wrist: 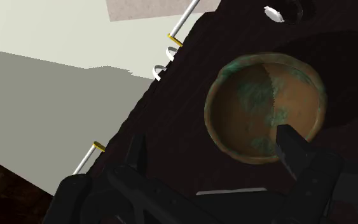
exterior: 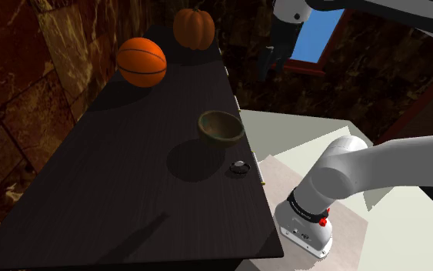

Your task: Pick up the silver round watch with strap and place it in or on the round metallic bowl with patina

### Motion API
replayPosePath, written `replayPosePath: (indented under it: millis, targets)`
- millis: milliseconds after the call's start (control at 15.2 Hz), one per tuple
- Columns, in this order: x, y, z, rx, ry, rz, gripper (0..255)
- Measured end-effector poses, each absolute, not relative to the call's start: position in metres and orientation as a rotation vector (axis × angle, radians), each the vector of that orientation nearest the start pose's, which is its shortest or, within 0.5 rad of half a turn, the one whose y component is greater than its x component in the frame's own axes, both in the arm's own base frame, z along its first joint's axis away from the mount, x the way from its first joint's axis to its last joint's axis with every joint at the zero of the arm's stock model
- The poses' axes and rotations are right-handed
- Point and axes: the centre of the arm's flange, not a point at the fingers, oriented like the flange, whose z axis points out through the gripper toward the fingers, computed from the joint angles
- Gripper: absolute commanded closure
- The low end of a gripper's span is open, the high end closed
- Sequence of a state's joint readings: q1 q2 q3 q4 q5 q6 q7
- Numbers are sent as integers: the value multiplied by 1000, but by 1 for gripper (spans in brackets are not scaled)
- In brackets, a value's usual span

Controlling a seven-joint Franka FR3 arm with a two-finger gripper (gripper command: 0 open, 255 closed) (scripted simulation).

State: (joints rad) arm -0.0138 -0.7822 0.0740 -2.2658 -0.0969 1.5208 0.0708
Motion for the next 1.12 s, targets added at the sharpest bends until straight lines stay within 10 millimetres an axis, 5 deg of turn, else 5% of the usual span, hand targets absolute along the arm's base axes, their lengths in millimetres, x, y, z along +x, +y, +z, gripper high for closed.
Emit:
replayPosePath:
  millis: [264, 1122]
  targets:
    - [302, 22, 604, -3266, -46, -47, 0]
    - [279, 57, 449, -3057, -674, 99, 0]
